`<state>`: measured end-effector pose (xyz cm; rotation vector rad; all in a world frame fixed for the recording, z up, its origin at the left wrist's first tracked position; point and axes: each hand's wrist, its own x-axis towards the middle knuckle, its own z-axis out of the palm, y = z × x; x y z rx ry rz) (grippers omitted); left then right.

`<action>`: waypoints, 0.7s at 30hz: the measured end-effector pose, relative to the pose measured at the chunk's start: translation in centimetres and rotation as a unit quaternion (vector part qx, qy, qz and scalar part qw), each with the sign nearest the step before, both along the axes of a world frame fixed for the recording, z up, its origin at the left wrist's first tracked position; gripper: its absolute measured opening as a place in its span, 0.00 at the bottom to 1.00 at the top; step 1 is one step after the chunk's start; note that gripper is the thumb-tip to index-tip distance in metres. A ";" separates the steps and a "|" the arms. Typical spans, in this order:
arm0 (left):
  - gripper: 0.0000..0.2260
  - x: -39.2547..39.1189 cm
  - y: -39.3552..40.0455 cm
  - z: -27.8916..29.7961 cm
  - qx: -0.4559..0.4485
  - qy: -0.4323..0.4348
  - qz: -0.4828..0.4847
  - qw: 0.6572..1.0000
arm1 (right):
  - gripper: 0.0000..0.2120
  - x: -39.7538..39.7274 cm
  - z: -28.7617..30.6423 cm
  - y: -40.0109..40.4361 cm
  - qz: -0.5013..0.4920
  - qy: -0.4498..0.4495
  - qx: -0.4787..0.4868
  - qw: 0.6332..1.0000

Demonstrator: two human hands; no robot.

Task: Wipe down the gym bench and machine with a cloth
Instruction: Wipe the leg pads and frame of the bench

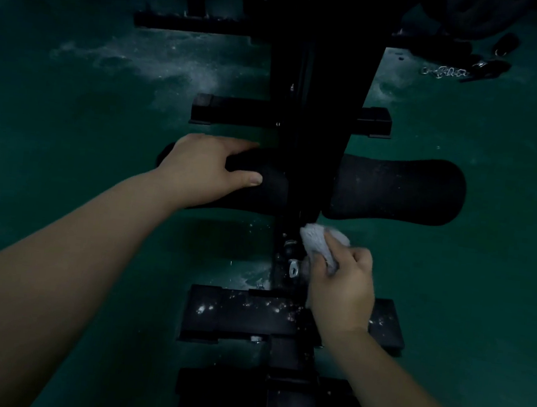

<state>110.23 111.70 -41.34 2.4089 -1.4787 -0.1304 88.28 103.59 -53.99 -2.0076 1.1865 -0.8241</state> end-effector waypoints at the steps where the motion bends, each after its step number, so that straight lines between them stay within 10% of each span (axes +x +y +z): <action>1: 0.34 0.0 0.0 0.0 0.000 0.000 0.002 1.000 | 0.19 -0.8 -0.4 -0.3 -0.021 0.013 0.034 0.999; 12: 0.32 -0.3 0.1 -0.3 -0.021 -0.061 -0.018 0.998 | 0.21 -0.4 -2.5 -1.5 0.116 0.086 0.081 0.986; 21: 0.23 -4.1 1.8 -3.4 -0.147 -0.162 0.000 0.976 | 0.19 1.3 -1.6 -3.0 0.047 0.043 0.117 0.991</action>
